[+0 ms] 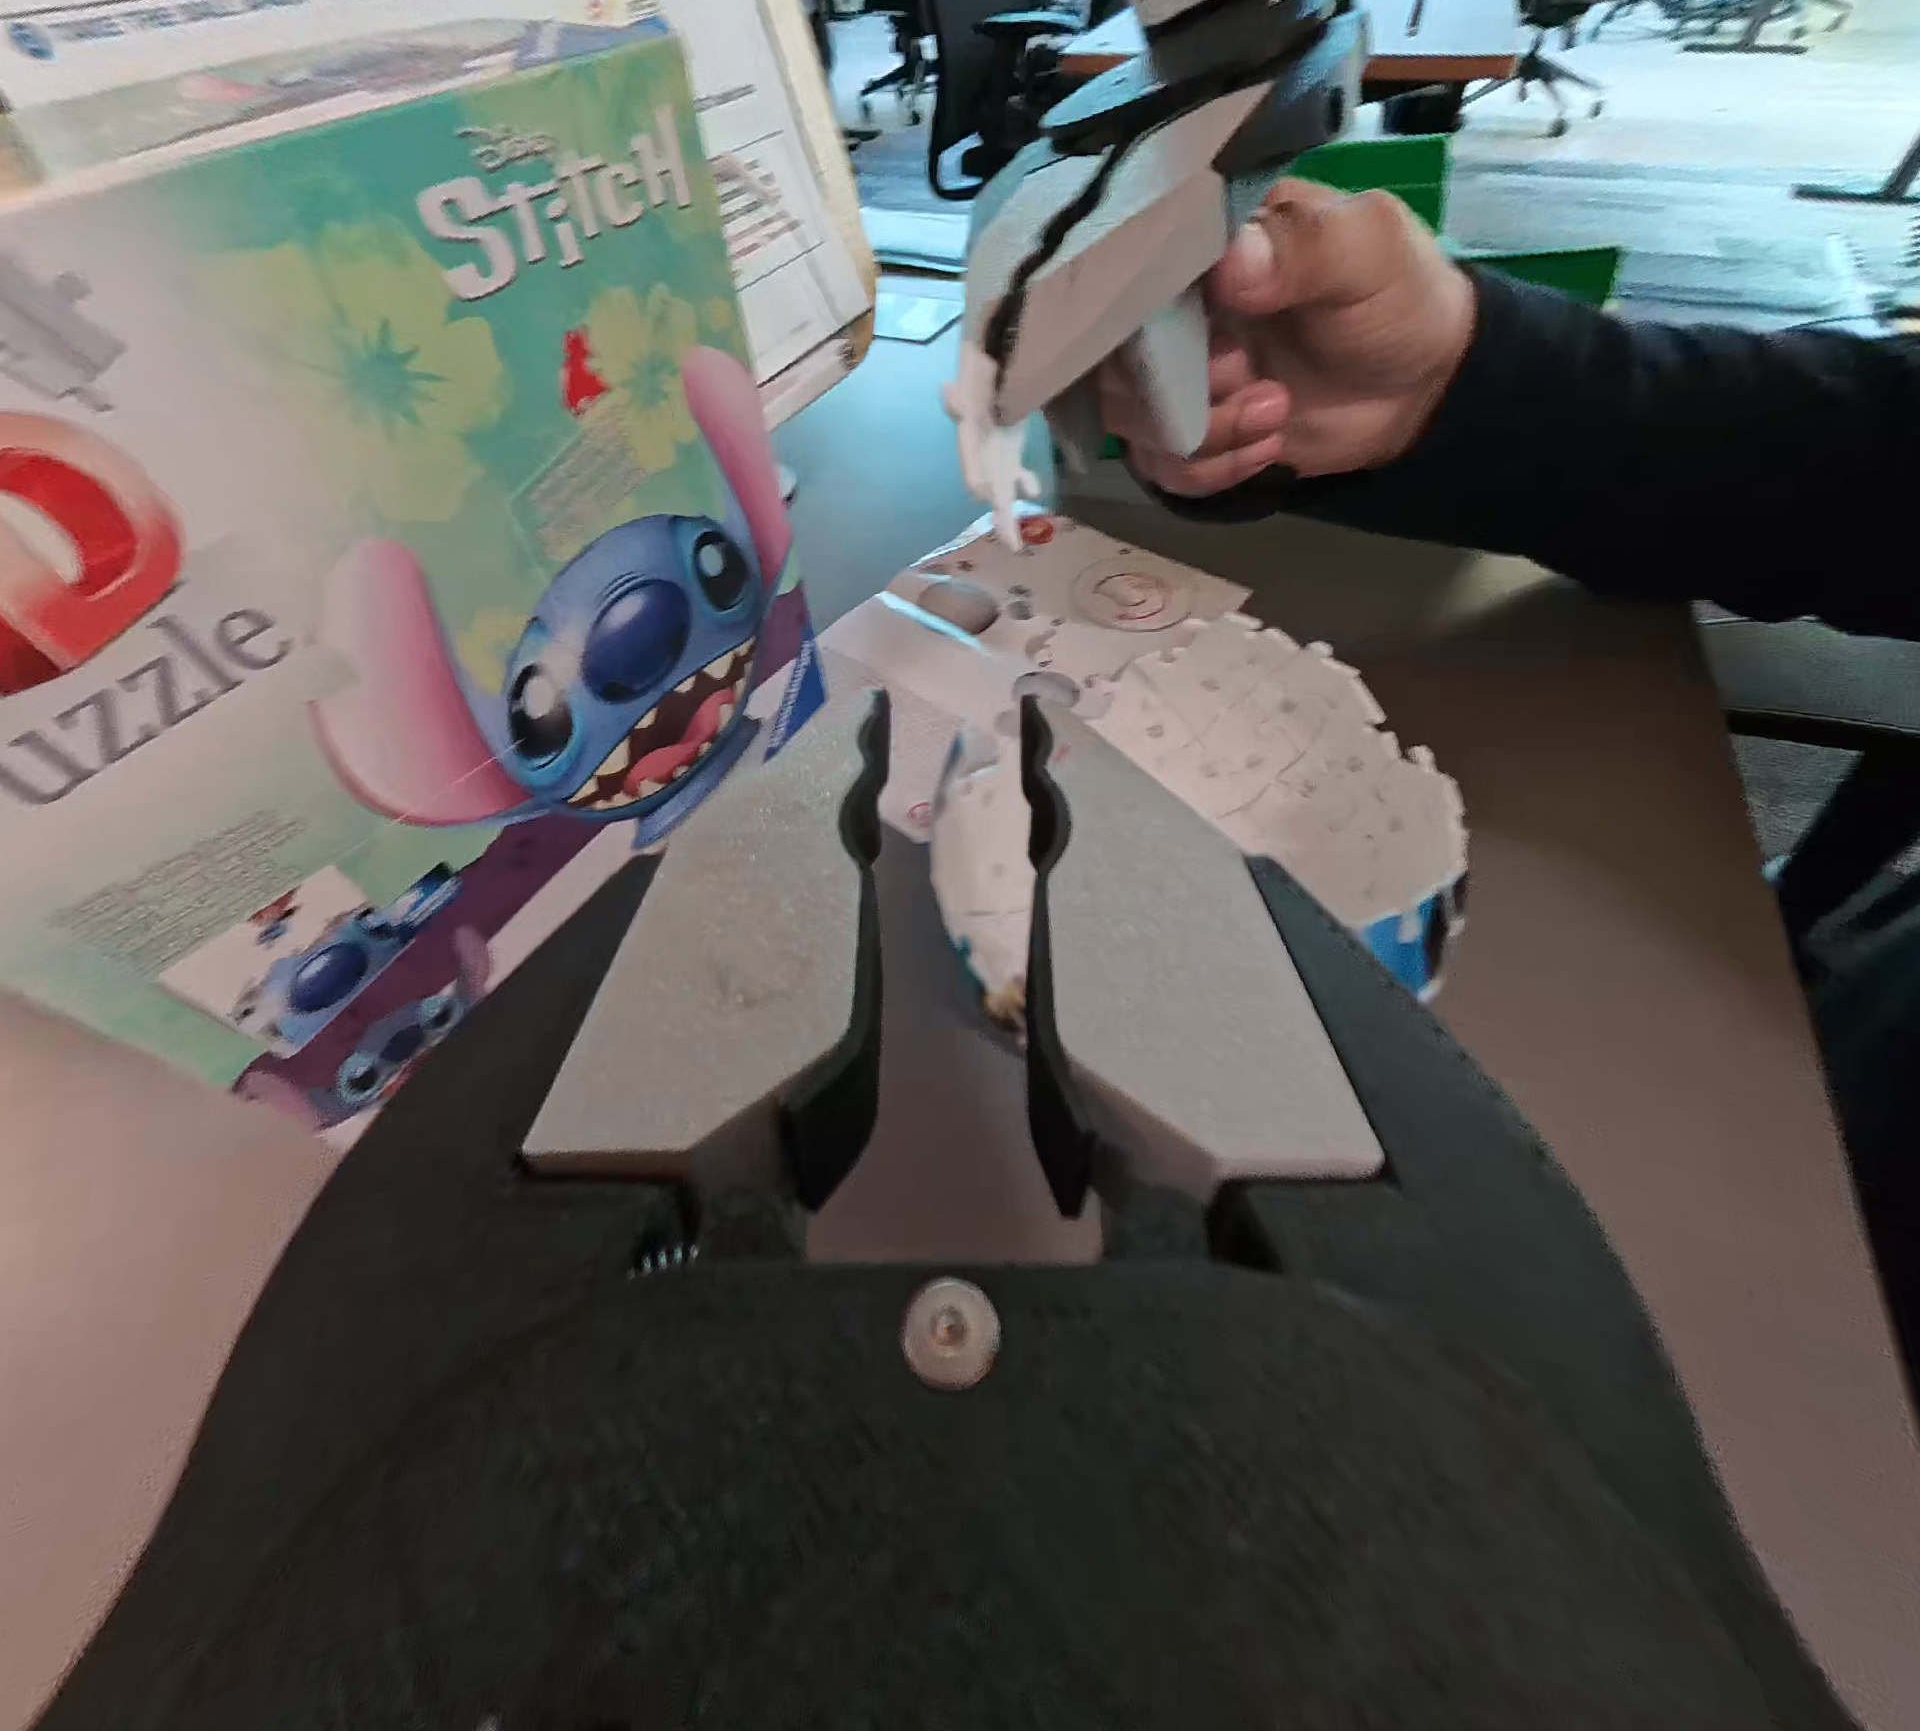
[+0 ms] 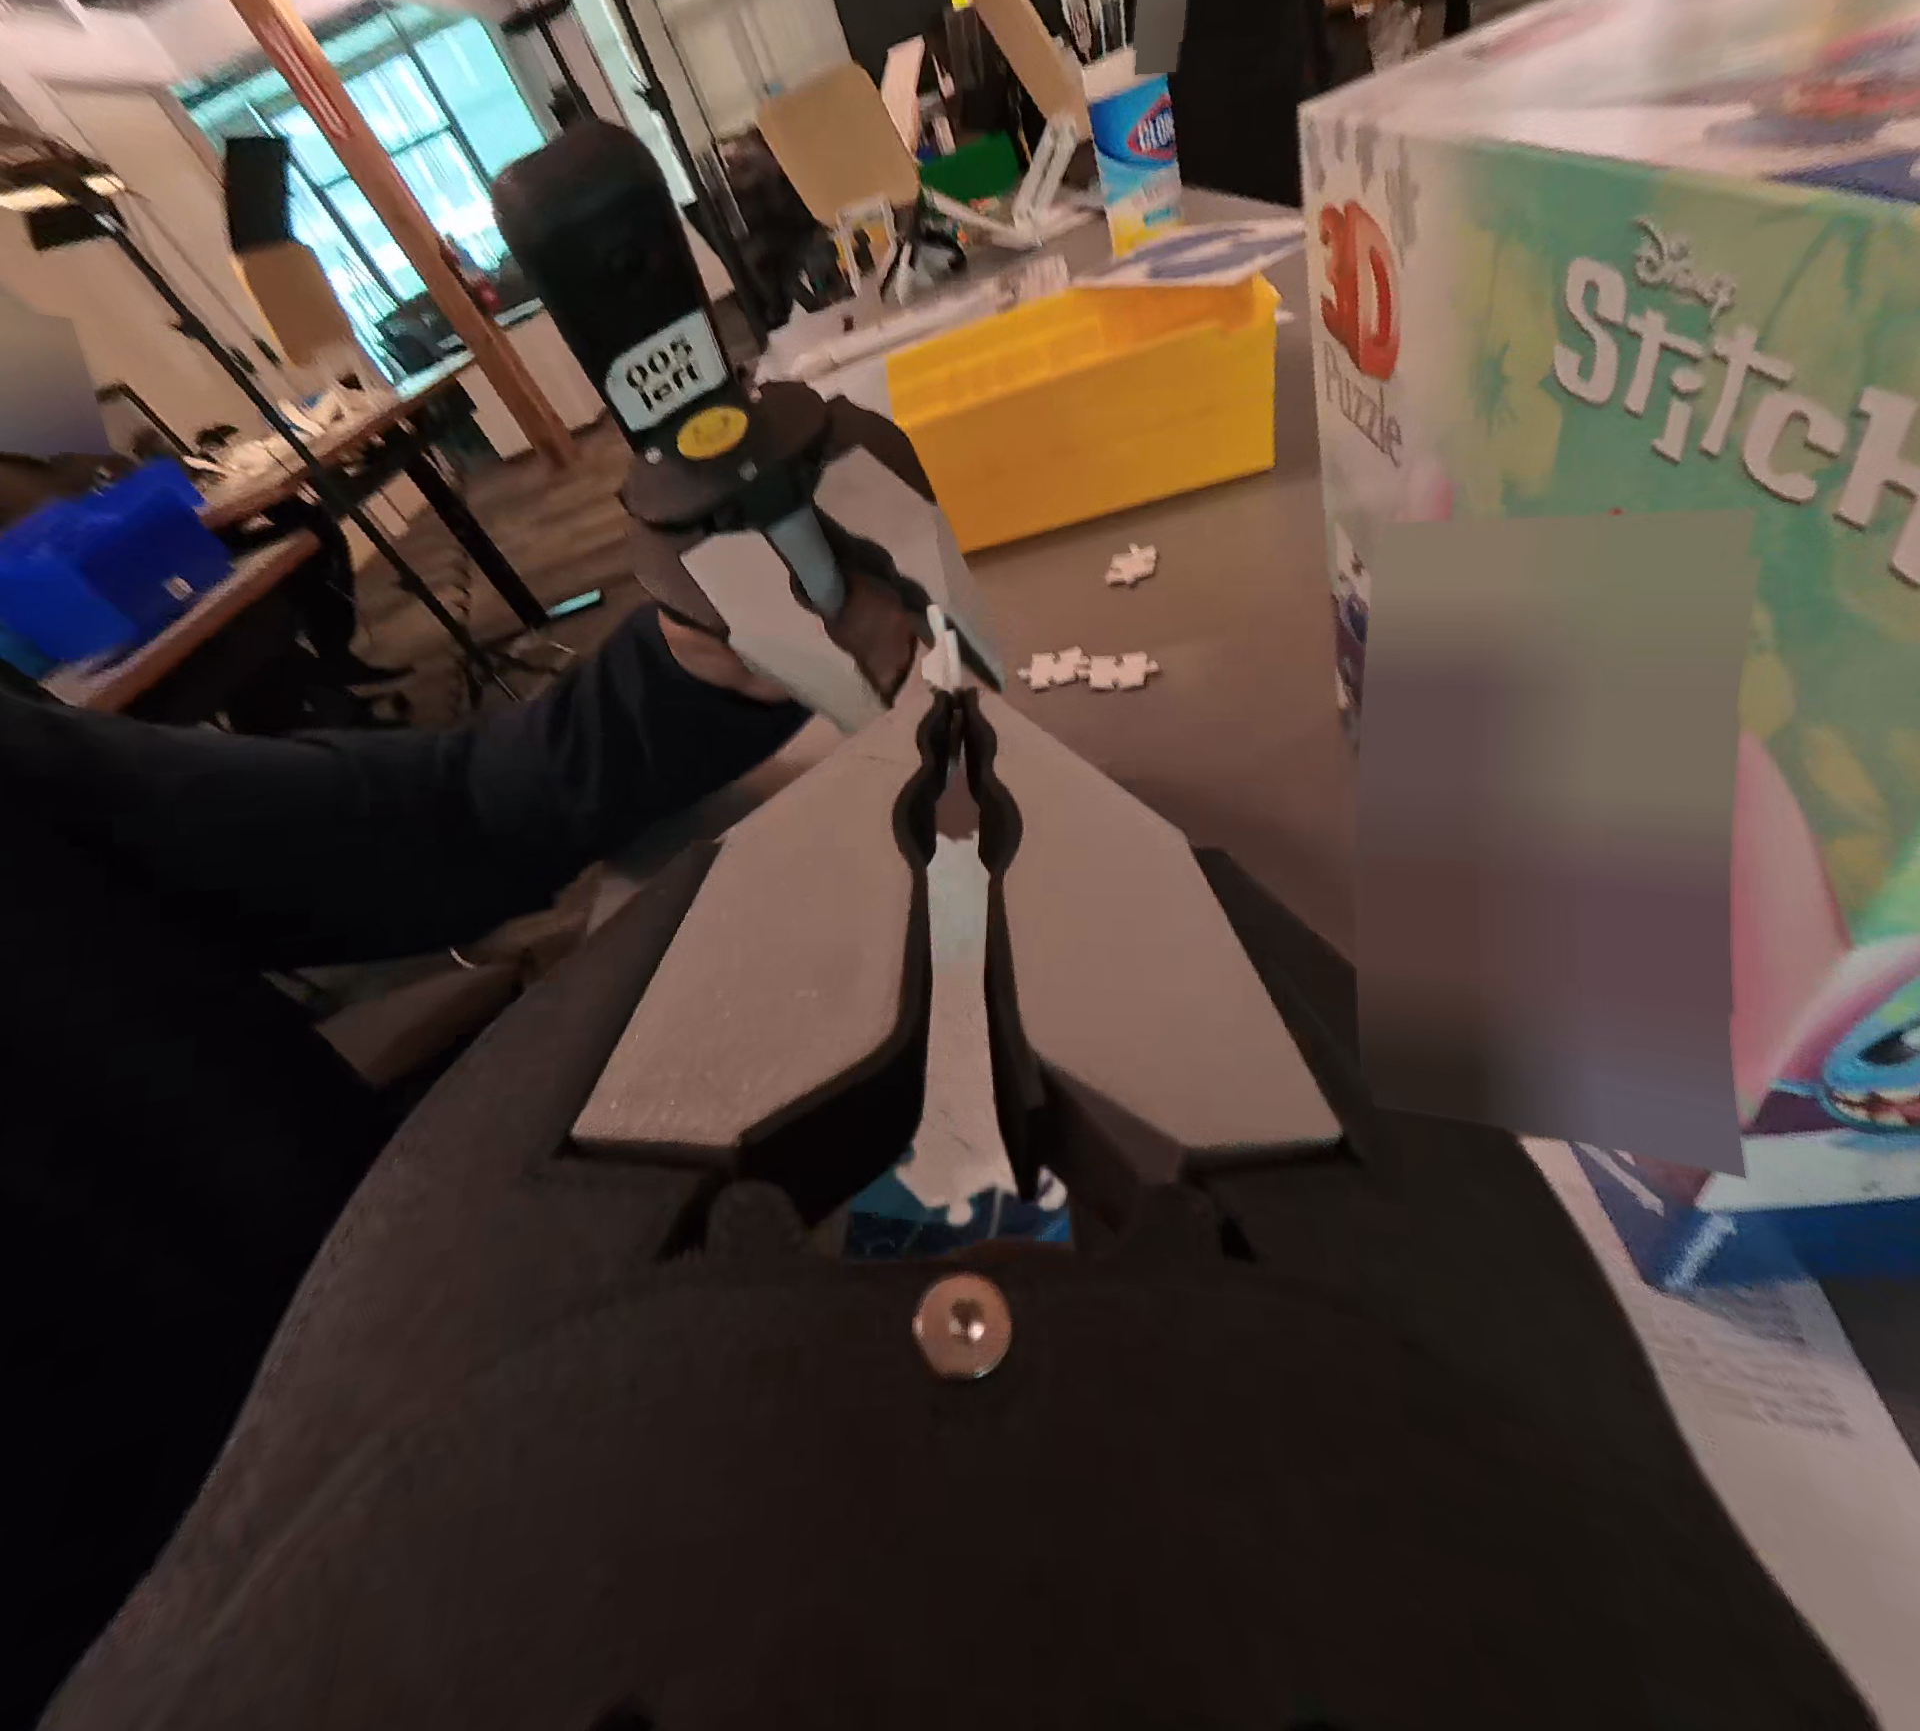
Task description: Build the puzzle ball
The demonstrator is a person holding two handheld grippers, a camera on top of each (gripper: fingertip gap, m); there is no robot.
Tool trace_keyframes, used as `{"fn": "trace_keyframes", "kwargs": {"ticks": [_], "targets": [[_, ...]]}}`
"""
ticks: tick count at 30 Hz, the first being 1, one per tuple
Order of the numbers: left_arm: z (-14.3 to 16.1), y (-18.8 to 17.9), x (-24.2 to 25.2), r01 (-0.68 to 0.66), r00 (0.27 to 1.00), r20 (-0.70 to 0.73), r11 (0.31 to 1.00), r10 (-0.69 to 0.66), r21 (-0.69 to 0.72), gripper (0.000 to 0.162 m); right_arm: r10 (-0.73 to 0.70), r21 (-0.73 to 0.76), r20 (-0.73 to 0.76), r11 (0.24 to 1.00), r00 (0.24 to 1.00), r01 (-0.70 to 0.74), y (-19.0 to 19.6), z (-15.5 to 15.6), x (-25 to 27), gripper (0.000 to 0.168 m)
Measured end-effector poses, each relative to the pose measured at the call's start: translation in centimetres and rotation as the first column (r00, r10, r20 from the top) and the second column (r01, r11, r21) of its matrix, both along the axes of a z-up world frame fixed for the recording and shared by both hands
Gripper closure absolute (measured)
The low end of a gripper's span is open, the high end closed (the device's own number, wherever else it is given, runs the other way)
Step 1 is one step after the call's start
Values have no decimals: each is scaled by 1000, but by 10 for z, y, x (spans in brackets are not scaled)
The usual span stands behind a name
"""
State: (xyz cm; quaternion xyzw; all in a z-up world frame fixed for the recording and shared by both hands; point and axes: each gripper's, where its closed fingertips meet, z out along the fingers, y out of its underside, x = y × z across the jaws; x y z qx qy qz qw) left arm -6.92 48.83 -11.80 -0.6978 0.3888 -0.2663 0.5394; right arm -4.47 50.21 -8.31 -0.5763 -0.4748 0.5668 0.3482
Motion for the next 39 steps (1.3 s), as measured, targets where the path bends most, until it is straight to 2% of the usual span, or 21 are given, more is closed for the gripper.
{"fn": "trace_keyframes", "kwargs": {"ticks": [3, 8, 10, 12, 16, 23, 29, 32, 34, 39], "targets": [[8, -8, 10, 37, 998, 42, 999, -37, 8, 140, 11, 3, -21, 1000, 1000, -11, -6, 6, -8, 168], [31, -9, 9, 16, 982, 189, 999, -23, 40, 141, 16, 35, -7, 999, 1000, -15, -11, 4, -21, 168], [33, -7, 5, 10, 976, 216, 1000, -15, 24, 146, 17, 39, -19, 999, 1000, -16, -13, 6, -25, 168], [34, -5, -1, 0, 973, 230, 1000, -6, 25, 160, 37, 35, -21, 999, 999, -36, -16, 7, -28, 168], [33, -5, -5, 36, 964, 265, 999, -26, -32, 162, 50, 65, 16, 997, 999, -51, -17, 1, -30, 168], [18, -8, -2, 57, 986, 163, 996, -44, -75, 162, 48, 208, 170, 975, 984, -84, -17, -14, -25, 166], [3, -8, -1, 54, 996, 70, 993, -47, -107, 162, 15, 320, 237, 943, 971, -93, -18, -20, -28, 149], [-3, -10, 2, 70, 997, 43, 989, -65, -127, 162, 22, 320, 258, 941, 966, -108, -20, -23, -27, 153], [-6, -9, 2, 55, 998, 20, 991, -53, -123, 162, 31, 328, 292, 936, 956, -130, -21, -30, -27, 168], [4, -8, 2, 48, 997, 72, 994, -41, -97, 162, 15, 349, 346, 926, 938, -143, -20, -36, -20, 168]]}}
